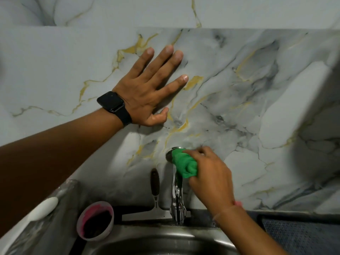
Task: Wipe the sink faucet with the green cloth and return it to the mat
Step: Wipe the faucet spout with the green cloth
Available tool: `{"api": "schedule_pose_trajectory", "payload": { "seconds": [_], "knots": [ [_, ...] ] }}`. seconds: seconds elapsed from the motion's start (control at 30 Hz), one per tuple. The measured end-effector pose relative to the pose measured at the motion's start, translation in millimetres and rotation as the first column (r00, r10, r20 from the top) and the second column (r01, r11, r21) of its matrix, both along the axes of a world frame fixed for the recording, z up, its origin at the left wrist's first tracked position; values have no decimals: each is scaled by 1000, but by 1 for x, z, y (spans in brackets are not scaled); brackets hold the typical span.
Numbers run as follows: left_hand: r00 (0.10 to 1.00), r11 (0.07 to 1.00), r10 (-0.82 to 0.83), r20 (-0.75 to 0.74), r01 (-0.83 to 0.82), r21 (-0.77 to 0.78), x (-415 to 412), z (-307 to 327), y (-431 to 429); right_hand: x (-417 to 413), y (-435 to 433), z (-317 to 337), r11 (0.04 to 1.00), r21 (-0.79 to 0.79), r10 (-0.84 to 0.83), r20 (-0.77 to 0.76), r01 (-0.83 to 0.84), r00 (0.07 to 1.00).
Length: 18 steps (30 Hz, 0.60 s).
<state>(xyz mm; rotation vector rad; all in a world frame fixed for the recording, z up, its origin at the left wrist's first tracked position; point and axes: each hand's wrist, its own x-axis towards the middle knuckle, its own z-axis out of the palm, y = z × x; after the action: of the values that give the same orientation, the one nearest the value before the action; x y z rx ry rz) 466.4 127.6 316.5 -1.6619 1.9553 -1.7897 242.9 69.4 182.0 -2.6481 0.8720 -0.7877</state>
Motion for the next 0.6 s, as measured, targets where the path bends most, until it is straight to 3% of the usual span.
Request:
{"api": "schedule_pose_trajectory", "payload": {
  "seconds": [0.1,0.23,0.3,0.37,0.43,0.5,0.57,0.6],
  "knots": [
    [1000,1000,-6,-13,6,6,-1,1,1,27,17,36,948,-296,30,-293,-121,956],
    [1000,1000,-10,-17,11,10,1,2,3,72,51,54,791,-480,-15,-634,-378,774],
    [1000,1000,-22,-20,22,6,0,1,5,89,67,45,663,-576,-158,-732,-478,663],
    [999,999,-34,-19,34,5,1,0,4,99,75,34,618,-594,-231,-763,-515,603],
    [999,999,-37,-18,37,3,1,1,4,101,72,30,646,-572,-186,-760,-505,623],
    [999,999,-37,-21,37,2,1,2,4,89,62,35,760,-503,-45,-673,-412,738],
    [999,999,-46,-25,46,8,-1,2,4,61,43,34,921,-314,104,-377,-232,921],
    [998,999,-53,-25,54,10,-3,2,4,40,34,27,984,-150,77,-148,-99,986]
  ]
}}
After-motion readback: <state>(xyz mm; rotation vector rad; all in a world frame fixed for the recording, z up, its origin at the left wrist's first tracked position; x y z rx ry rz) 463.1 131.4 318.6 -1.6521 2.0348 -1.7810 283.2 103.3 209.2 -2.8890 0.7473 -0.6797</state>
